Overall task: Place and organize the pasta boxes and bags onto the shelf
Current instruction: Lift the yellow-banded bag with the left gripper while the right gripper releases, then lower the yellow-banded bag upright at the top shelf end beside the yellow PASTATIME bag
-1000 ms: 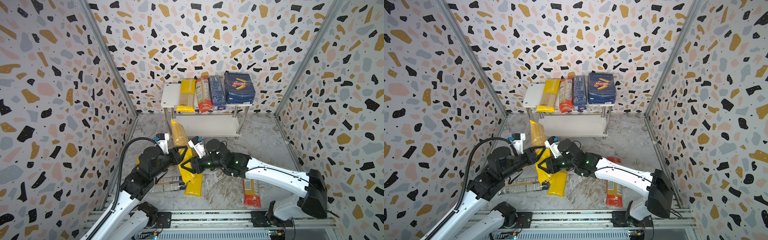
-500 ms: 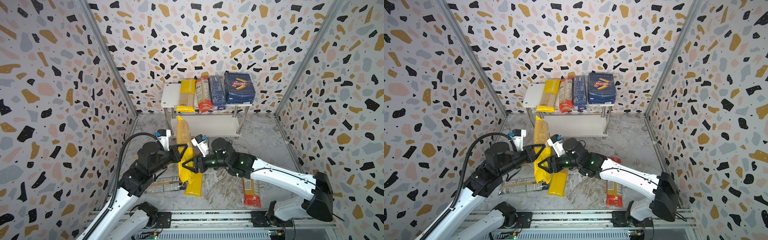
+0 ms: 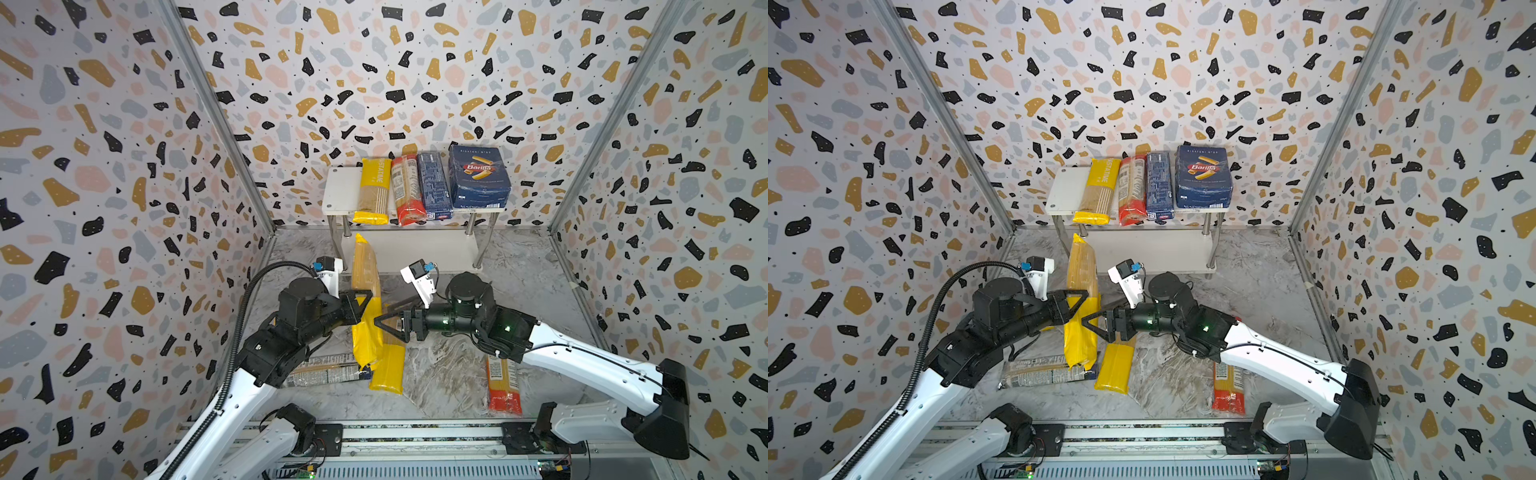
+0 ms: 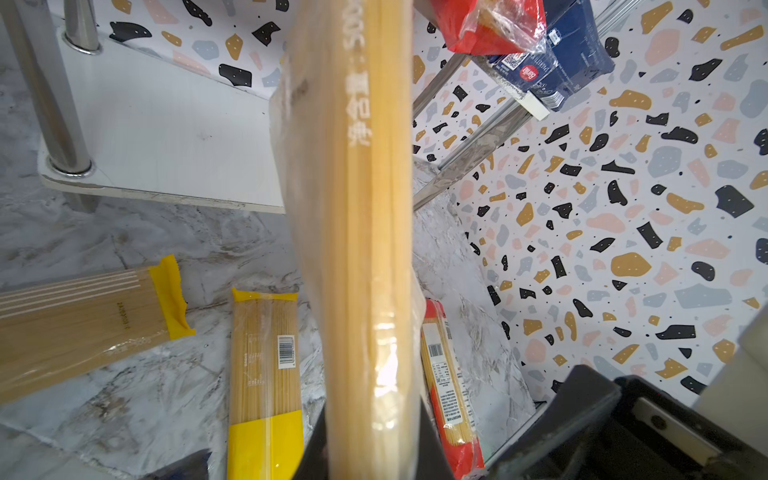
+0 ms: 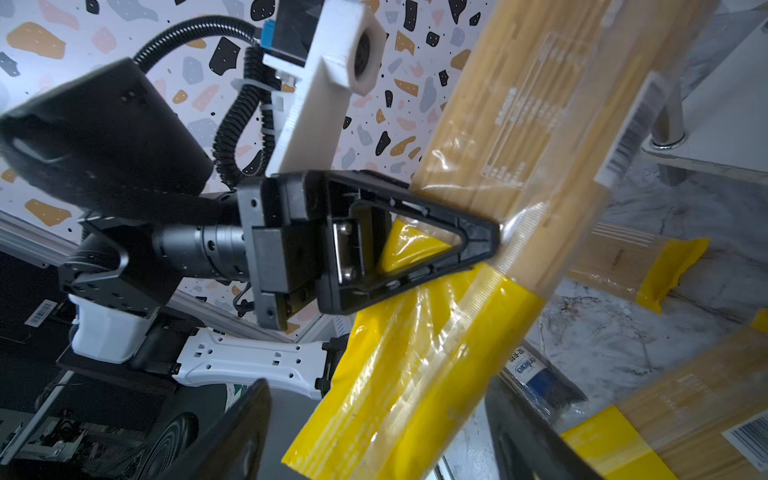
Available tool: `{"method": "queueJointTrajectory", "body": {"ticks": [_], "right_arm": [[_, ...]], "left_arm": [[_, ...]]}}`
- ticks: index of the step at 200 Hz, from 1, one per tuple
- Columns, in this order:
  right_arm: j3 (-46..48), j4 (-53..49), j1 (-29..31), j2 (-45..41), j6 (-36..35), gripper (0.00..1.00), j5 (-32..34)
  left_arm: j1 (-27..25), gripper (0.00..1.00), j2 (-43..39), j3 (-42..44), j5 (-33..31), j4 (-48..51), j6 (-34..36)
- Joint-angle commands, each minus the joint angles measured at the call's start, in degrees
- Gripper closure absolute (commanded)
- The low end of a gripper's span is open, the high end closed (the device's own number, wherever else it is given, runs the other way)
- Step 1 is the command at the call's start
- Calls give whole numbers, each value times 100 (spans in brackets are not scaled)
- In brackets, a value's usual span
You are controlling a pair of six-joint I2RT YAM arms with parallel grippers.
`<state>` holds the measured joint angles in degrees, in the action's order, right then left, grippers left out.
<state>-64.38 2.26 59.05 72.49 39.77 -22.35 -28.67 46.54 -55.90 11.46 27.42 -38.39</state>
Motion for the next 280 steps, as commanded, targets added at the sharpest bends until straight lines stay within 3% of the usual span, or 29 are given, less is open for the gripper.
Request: {"method": "queueJointTrajectory", "body": {"ticks": [1, 91, 161, 202, 237, 280], "right_arm": [[132, 57, -95, -242, -48, 19, -33], [708, -189, -685, -986, 5, 18, -190], [924, -370, -1330, -1327, -35, 18, -555], [1037, -498, -1919, -1512, -87, 18, -929], [1216, -524, -2313, -1562, -98, 19, -1240], [1479, -524, -2683, -1587, -105, 19, -1472]], "left_arm": [[101, 100, -67, -670, 1, -584, 321], [644, 100, 661, -2507, -41, 746, 1175], [1011, 100, 2604, -5184, -194, 1364, 1855], [1774, 100, 3817, -6676, 214, 1426, 1774], [2523, 100, 4691, -7687, 986, 1229, 1463], [3001, 100, 5520, -8183, 1761, 731, 1071]]}}
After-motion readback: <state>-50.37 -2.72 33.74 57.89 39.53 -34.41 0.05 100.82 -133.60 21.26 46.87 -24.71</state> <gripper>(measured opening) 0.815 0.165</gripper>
